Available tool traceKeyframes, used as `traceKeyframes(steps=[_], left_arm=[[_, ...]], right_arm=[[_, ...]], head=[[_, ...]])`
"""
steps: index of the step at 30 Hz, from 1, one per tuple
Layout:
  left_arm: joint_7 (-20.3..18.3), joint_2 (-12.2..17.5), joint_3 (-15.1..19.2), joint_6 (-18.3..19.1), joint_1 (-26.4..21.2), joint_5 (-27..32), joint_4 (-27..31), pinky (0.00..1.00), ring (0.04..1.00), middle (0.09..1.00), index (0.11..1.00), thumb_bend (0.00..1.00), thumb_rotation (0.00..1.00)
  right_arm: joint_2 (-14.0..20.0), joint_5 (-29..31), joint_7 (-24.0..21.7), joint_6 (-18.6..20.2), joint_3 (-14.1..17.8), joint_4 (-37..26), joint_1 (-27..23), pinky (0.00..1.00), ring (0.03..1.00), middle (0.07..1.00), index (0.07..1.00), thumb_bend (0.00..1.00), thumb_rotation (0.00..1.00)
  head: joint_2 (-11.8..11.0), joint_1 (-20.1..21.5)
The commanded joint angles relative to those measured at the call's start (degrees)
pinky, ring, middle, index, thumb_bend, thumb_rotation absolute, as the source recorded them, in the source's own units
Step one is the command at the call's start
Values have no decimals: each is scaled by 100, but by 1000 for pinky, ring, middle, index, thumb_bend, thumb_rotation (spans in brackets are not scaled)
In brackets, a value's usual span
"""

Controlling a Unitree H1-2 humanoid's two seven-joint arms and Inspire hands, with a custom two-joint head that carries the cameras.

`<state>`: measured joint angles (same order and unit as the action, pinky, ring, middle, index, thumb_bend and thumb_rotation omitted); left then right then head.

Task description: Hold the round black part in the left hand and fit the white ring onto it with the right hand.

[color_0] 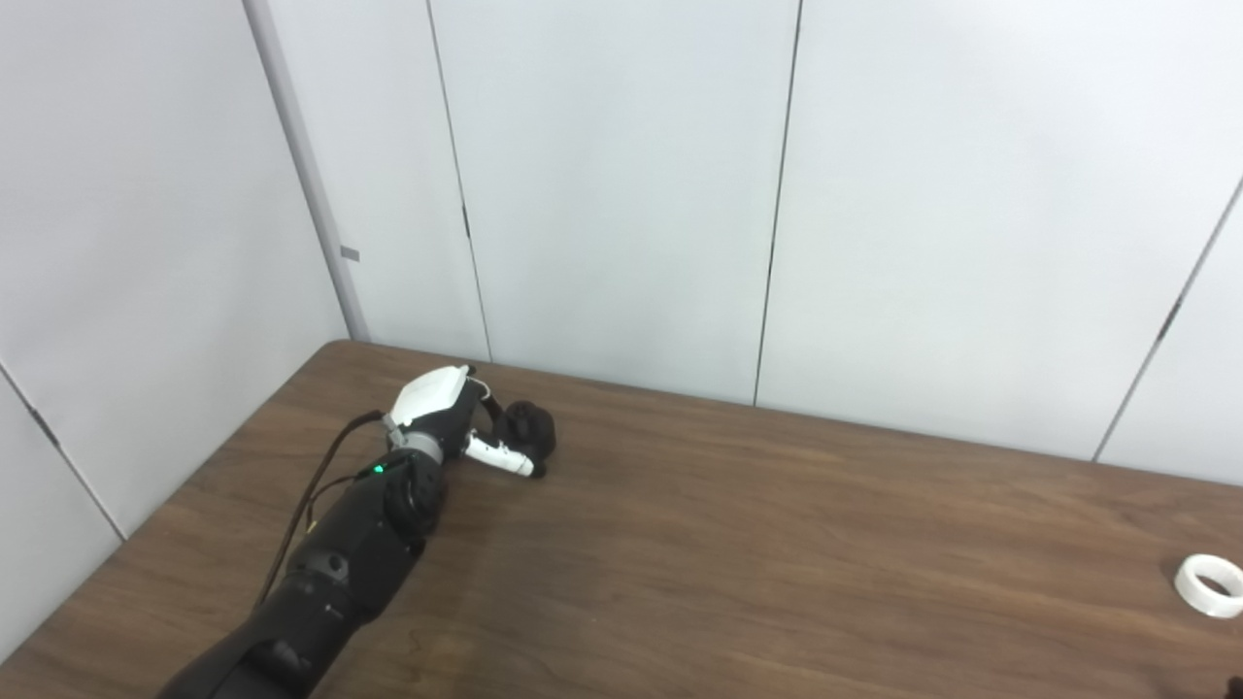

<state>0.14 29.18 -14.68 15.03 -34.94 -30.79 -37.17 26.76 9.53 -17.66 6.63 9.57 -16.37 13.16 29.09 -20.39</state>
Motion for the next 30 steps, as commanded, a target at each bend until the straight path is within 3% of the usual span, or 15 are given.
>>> traceKeyframes(steps=[1,12,20,30], left_arm=[[-305,-268,-246,8,46,-22,-30,1000,1000,1000,825,995,113],[-1542,378,-537,1152,10,-357,1454,1000,1000,1000,931,1000,249],[-1953,449,-199,1187,176,-732,1920,1000,1000,1000,966,1000,294],[-2120,334,39,1187,271,-1055,1985,1000,1000,1000,1000,1000,305]], right_arm=[[87,-14,-45,20,-41,-36,-47,1000,1000,1000,997,894,446],[44,-25,-25,47,-107,45,-143,1000,1000,1000,995,907,438],[57,-11,-28,14,-118,112,-155,1000,1000,1000,998,932,441],[80,3,-38,-24,-116,146,-164,1000,1000,1000,992,924,432]], head=[[-6,-3],[-100,-39],[-114,-50],[-130,-70]])
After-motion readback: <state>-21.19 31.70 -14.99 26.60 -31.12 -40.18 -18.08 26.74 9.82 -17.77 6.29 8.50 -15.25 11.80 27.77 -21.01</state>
